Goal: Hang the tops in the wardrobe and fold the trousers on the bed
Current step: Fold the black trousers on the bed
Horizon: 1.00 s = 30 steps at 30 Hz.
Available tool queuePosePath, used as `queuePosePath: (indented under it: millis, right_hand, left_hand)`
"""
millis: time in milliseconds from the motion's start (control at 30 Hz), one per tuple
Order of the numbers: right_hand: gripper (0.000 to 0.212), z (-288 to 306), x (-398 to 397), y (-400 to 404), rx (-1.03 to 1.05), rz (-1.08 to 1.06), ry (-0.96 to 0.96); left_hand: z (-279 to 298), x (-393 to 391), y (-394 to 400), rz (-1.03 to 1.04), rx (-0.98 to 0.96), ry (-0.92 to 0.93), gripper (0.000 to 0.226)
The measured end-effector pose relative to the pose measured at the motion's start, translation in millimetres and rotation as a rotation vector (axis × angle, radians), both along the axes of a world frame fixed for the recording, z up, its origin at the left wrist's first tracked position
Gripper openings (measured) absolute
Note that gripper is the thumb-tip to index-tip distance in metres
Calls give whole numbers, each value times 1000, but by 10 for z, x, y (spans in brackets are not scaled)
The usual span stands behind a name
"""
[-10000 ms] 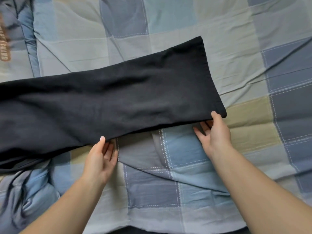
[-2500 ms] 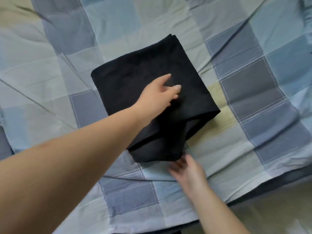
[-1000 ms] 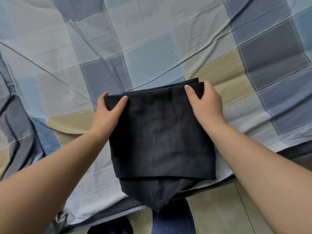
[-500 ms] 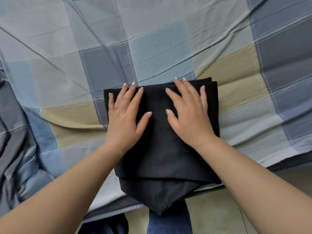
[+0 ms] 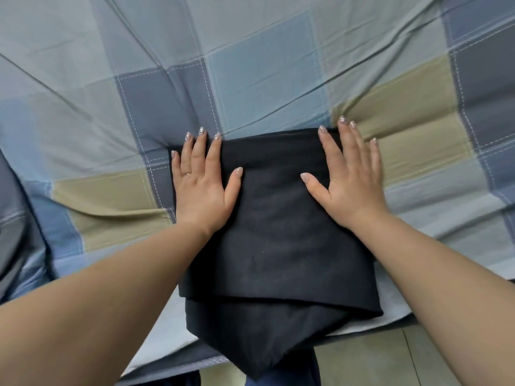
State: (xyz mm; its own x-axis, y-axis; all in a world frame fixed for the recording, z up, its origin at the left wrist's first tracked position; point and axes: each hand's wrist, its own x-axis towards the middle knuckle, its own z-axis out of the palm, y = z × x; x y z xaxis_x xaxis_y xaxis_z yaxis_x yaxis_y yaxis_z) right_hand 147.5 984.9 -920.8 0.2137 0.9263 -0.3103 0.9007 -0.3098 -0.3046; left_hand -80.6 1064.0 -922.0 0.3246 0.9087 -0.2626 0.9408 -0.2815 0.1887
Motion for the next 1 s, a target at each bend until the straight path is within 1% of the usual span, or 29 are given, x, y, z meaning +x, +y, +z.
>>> queuePosePath:
  millis: [67, 133, 167, 233, 300, 400, 500, 567, 633, 700, 767, 800, 833, 900, 933, 967, 1000]
  right_hand:
    - [75, 151, -140, 15, -12, -93, 54]
    - [76, 373, -374, -110, 58, -198, 145]
    - [75, 478, -520, -229, 108, -205, 178]
    - [71, 626, -771, -569, 167, -138, 187]
    - [68, 650, -904, -917, 156, -28, 139]
    - [71, 487, -917, -1271, 144, 184, 57]
    - [72, 251, -813, -1309, 172, 351, 44]
    - [72, 105, -744, -1284, 185, 390, 53]
    - [70, 57, -734, -1285, 165, 376, 77]
    - [68, 81, -747, -1280, 174, 348, 143]
    - [68, 191, -706, -1294, 178, 249, 249]
    - [69, 246, -641, -1285, 170, 133, 300]
    - [71, 297, -541, -1248, 157, -34, 341]
    - [77, 369, -312, -1145, 88, -434, 445]
    - [79, 377, -204, -1094, 64, -596, 518]
    - [78, 381, -99, -1028, 62, -708, 594]
    - [75, 373, -15, -958, 60, -787, 673]
  left_hand:
    - [88, 3, 64, 10, -43, 19, 72]
    - [245, -29, 18, -9, -42, -2, 76]
    - [342, -66, -74, -46, -19, -46, 77]
    - [518, -152, -440, -138, 15, -144, 78]
    - [612, -295, -919, -183, -14, -161, 74]
    - [567, -558, -1343, -161, -111, -24, 72]
    - [396, -706, -1332, -232, -150, 37, 75]
    - [263, -724, -1303, -277, -150, 57, 76]
    - [185, -715, -1323, -267, -179, 74, 77]
    - [196, -725, -1328, -248, -205, 57, 78]
    - [295, -752, -1314, -239, -206, 5, 81]
    - [351, -768, -1286, -210, -189, -20, 85]
    - [418, -769, -1230, -142, -165, -48, 89]
    - [523, -761, -1080, 105, -162, -103, 99]
    - [558, -738, -990, 246, -204, -151, 103]
    - [589, -714, -881, 374, -262, -235, 102]
    - [600, -693, -782, 479, -317, -340, 94]
